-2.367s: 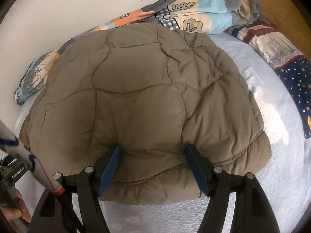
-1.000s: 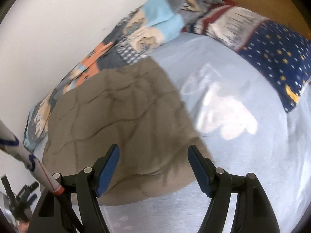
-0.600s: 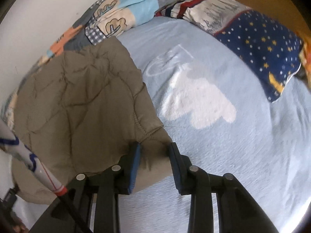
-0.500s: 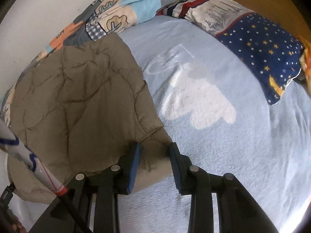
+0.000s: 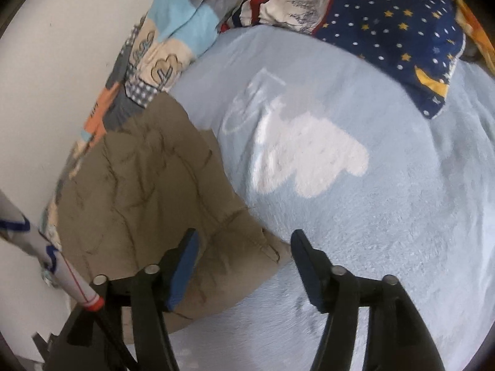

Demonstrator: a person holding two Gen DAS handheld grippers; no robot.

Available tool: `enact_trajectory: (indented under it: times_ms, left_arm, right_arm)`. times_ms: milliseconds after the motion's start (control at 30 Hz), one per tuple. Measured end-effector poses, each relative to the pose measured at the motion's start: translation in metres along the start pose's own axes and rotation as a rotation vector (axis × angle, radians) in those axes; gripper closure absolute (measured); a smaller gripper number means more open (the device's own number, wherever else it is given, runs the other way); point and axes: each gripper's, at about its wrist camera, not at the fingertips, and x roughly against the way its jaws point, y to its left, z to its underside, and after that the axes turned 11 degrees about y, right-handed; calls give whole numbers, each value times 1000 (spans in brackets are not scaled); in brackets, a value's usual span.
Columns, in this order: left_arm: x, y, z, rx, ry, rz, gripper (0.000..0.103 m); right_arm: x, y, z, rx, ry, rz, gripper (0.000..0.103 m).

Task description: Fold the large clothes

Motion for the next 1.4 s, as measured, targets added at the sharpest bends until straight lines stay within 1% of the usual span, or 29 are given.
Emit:
enact_trajectory:
  times_ms: [100, 167, 267, 367, 800, 933, 1033, 1133, 1300, 1400]
  left_arm:
    - [5, 6, -1, 32, -15, 31, 7]
    - [6, 9, -2, 44, -10, 69, 7]
    - [1, 12, -2, 70, 9, 114, 7]
    - [-6, 12, -3, 89, 35, 135, 7]
    - [-14, 10, -1, 85, 40, 134, 7]
    - [-19, 11, 0, 98, 45, 141, 7]
    - [-23, 13, 1, 113, 47, 149, 7]
    - [-26, 13, 2, 118, 52, 164, 7]
    - [-27, 11, 1, 114, 32, 183, 7]
    - [-28, 10, 1, 110, 16, 195, 7]
  right_arm:
    - [1, -9, 2, -52, 17, -53, 32]
    - [0, -13, -3, -82, 26, -75, 26]
    - [-3, -16, -1, -123, 49, -117, 25]
    - [-5, -17, 1, -139, 62, -144, 24]
    - [-13, -21, 4, -158, 87, -164, 24]
    - [-18, -25, 6, -181, 98, -174, 24]
    - [-24, -29, 9, -220, 111, -192, 24]
    - [-31, -33, 13, -256, 124, -233, 23]
    - [-38, -30, 16, -271, 127, -277, 23]
    - [-41, -28, 17, -271, 122, -277, 21]
